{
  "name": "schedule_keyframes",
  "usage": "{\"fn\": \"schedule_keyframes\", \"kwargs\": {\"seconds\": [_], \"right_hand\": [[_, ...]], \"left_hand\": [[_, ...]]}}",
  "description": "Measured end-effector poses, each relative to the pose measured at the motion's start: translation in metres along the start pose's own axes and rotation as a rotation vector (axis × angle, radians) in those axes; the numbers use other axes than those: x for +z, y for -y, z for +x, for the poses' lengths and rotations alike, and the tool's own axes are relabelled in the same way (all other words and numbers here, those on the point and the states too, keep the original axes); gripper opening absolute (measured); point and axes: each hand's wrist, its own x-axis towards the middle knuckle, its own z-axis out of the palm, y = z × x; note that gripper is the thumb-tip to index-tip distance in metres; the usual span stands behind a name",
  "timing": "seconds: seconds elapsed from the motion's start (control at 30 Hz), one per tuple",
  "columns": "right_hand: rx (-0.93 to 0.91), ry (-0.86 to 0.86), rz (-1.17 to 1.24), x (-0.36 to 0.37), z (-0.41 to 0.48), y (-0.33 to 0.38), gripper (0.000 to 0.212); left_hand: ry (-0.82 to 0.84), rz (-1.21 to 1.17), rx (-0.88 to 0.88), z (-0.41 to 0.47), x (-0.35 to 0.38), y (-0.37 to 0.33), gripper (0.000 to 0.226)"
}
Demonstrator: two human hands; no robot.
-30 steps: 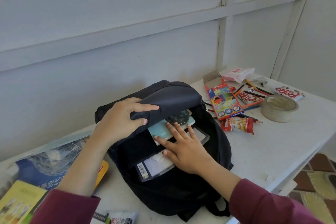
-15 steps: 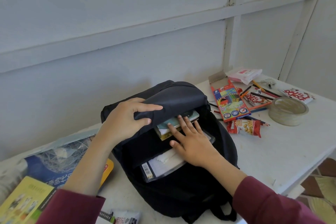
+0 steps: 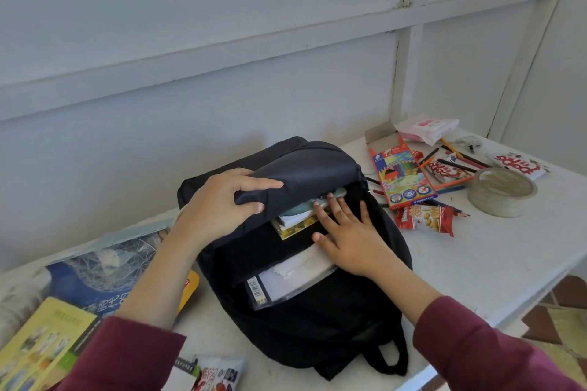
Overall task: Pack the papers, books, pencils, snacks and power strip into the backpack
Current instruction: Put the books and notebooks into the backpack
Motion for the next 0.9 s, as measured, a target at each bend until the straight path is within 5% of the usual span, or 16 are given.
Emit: {"fn": "schedule_keyframes", "kwargs": {"seconds": [0.27, 0.4, 0.63, 0.73, 0.9], "right_hand": [[-0.155, 0.223, 0.099, -0.016, -0.031, 0.044, 0.059], [-0.389, 0.162, 0.230, -0.026, -0.057, 0.083, 0.033], [-0.666, 0.022, 0.330, -0.016, -0.075, 0.152, 0.031], [-0.662, 0.044, 0.415, -0.004, -0.070, 0.176, 0.029], [-0.587, 0.217, 0.567, 0.018, -0.051, 0.207, 0.027]], "left_hand": [[-0.051, -0.061, -0.014, -0.027, 0.012, 0.014, 0.049], [-0.103, -0.229, -0.073, -0.068, 0.020, 0.027, 0.048], [-0.380, -0.461, -0.253, -0.166, 0.007, 0.039, 0.040], [-0.534, -0.342, -0.370, -0.214, 0.004, 0.049, 0.045], [-0.688, 0.195, -0.592, -0.280, 0.003, 0.064, 0.037]]}}
